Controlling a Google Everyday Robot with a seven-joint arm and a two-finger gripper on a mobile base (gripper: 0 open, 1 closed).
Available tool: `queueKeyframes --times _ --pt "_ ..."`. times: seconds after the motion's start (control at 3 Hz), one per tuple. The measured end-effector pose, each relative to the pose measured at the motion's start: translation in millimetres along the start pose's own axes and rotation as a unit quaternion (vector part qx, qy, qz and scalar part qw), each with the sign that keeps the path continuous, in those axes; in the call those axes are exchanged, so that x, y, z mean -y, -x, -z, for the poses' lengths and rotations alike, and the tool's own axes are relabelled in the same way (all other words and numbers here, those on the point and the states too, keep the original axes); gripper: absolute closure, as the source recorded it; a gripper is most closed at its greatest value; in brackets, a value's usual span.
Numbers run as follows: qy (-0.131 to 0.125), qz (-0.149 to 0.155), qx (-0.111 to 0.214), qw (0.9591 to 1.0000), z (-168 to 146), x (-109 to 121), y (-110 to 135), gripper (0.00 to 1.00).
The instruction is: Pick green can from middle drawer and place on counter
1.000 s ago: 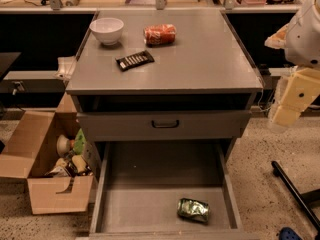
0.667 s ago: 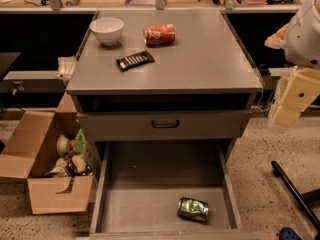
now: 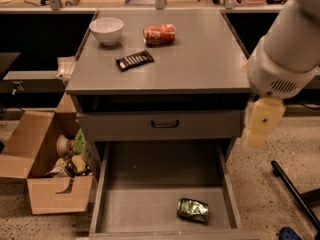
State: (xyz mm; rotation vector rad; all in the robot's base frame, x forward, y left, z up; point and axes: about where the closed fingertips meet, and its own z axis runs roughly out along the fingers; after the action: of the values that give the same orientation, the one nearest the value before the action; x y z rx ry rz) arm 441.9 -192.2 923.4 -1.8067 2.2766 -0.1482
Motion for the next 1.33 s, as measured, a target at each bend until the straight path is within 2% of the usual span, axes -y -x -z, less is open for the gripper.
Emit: queueKeyframes --times 0.33,0.67,1.0,1.33 --pt "0.032 0.024 -0.011 0.9991 -55.7 -27.1 15.9 0.0" --pt "0.071 0.001 0.003 0.9975 -128.1 -69.1 2.8 0.0" --pt "0.077 -0.027 0.03 0.9962 -176.3 -95.9 -5.2 0.0" --pt "0.077 -0.027 0.03 0.9962 -176.3 -95.9 -5.2 0.0"
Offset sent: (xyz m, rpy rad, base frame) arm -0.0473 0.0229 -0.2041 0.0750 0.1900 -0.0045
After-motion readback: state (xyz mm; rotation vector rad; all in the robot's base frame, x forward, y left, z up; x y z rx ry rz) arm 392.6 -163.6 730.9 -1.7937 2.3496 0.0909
